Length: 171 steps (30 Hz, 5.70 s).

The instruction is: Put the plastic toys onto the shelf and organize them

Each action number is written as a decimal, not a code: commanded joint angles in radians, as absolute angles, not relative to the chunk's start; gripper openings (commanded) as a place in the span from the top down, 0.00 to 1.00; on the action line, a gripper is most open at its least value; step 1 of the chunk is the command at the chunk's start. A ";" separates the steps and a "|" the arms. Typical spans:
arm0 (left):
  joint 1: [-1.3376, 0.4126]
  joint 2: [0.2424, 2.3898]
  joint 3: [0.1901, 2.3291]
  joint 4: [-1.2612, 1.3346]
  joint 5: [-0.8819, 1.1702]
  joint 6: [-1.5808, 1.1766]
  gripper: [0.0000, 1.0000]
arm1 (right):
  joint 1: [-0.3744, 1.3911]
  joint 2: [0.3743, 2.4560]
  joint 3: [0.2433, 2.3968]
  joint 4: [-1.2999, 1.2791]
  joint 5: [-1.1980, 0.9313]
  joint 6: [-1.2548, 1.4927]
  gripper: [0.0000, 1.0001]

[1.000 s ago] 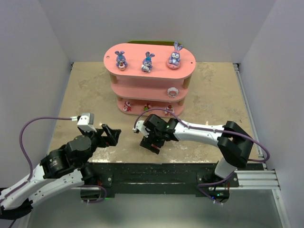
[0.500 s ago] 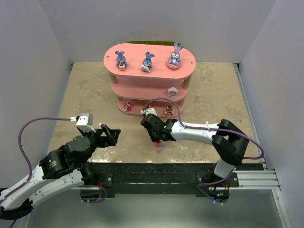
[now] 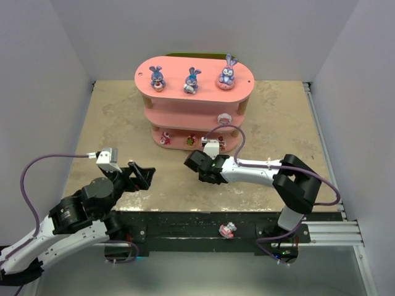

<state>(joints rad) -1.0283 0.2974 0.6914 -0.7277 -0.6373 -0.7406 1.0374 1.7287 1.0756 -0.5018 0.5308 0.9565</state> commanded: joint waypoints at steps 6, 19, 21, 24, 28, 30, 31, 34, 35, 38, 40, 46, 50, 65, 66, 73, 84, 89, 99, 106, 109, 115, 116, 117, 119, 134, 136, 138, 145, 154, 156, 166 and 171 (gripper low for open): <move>-1.029 0.322 0.689 -0.690 -0.615 -0.707 0.00 | 1.048 1.500 0.947 -0.449 0.538 1.019 0.43; -1.031 0.492 0.563 -0.401 -0.242 -0.652 0.00 | 1.046 1.154 0.799 -0.609 0.523 1.083 0.19; -1.031 0.532 0.470 -0.215 -0.073 -0.695 0.00 | 1.045 1.108 0.792 -0.623 0.541 1.100 0.19; -1.032 0.676 0.334 0.122 0.133 -0.792 0.01 | 1.043 1.036 0.805 -0.659 0.575 1.098 0.19; -1.119 0.856 0.268 0.402 0.152 -0.884 0.07 | 1.042 0.983 0.830 -0.727 0.616 1.089 0.19; -1.173 0.950 0.311 0.413 0.082 -0.899 0.07 | 1.042 0.962 0.836 -0.744 0.627 1.088 0.19; -1.211 0.981 0.322 0.425 0.071 -0.908 0.08 | 1.042 0.956 0.833 -0.752 0.630 1.088 0.19; -1.262 1.098 0.356 0.475 0.057 -0.959 0.09 | 1.040 0.925 0.819 -0.756 0.641 1.086 0.19; -1.276 1.124 0.360 0.486 0.051 -0.972 0.09 | 1.039 0.916 0.815 -0.756 0.641 1.085 0.19; -1.316 1.218 0.380 0.544 0.038 -1.028 0.11 | 1.037 0.888 0.793 -0.758 0.644 1.085 0.19; -1.330 1.284 0.400 0.572 0.038 -1.060 0.12 | 1.037 0.873 0.785 -0.755 0.646 1.081 0.19; -1.348 1.431 0.443 0.650 0.066 -1.141 0.17 | 1.037 0.844 0.769 -0.752 0.647 1.071 0.19; -1.364 1.496 0.456 0.683 0.069 -1.187 0.18 | 1.037 0.819 0.750 -0.746 0.652 1.052 0.19; -1.420 1.709 0.522 0.766 0.075 -1.293 0.38 | 1.035 0.713 0.675 -0.729 0.652 1.005 0.19; -1.420 1.709 0.525 0.753 0.065 -1.293 0.42 | 1.035 0.709 0.675 -0.730 0.653 1.003 0.19; -1.420 1.669 0.558 0.618 0.003 -1.249 0.72 | 1.035 0.695 0.681 -0.733 0.661 0.986 0.19; -1.407 1.565 0.615 0.373 -0.124 -1.125 1.00 | 1.035 0.695 0.693 -0.730 0.647 0.965 0.19; -1.375 1.468 0.650 0.188 -0.196 -1.024 1.00 | 1.037 0.716 0.703 -0.698 0.606 0.910 0.19; -1.226 1.191 0.715 -0.264 -0.333 -0.836 1.00 | 1.035 0.678 0.689 -0.438 0.324 0.556 0.17; -1.148 1.089 0.796 -0.452 -0.334 -0.753 1.00 | 1.037 0.789 0.663 -0.239 0.114 0.367 0.16; -1.134 1.075 0.775 -0.459 -0.344 -0.771 0.91 | 1.039 0.877 0.672 -0.193 0.098 0.370 0.16; -1.111 1.078 0.703 -0.446 -0.373 -0.824 0.38 | 1.042 1.026 0.673 -0.192 0.228 0.466 0.16; -1.109 1.091 0.696 -0.439 -0.374 -0.828 0.33 | 1.042 1.029 0.670 -0.187 0.247 0.475 0.16; -1.109 1.103 0.683 -0.431 -0.370 -0.836 0.32 | 1.042 1.032 0.664 -0.186 0.253 0.489 0.16; -1.108 1.147 0.670 -0.381 -0.345 -0.841 0.26 | 1.042 1.032 0.661 -0.190 0.264 0.497 0.16; -1.081 1.310 0.618 -0.173 -0.282 -0.810 0.22 | 1.042 0.980 0.614 -0.268 0.354 0.604 0.16; -1.069 1.319 0.614 -0.149 -0.269 -0.801 0.22 | 1.042 0.982 0.611 -0.271 0.359 0.604 0.16; -1.062 1.341 0.606 -0.134 -0.245 -0.796 0.22 | 1.042 0.980 0.611 -0.275 0.362 0.604 0.16; -1.046 1.394 0.604 -0.115 -0.236 -0.782 0.30 | 1.042 0.980 0.603 -0.272 0.367 0.604 0.16; -1.037 1.384 0.630 -0.166 -0.245 -0.775 0.82 | 1.042 0.979 0.597 -0.252 0.345 0.581 0.16; -1.032 1.355 0.644 -0.204 -0.244 -0.778 0.87 | 1.042 0.970 0.589 -0.223 0.324 0.540 0.16; -0.901 1.105 0.637 -0.271 -0.014 -0.836 0.95 | 1.077 0.956 0.506 0.146 0.002 0.330 0.17; -0.867 1.011 0.695 -0.347 0.069 -0.842 0.97 | 1.163 0.948 0.476 0.291 0.032 0.246 0.16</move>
<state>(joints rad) -0.8864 1.0737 0.6224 -0.2955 -0.0402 -0.8234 1.1095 0.9600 0.4946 0.0952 0.0437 0.3485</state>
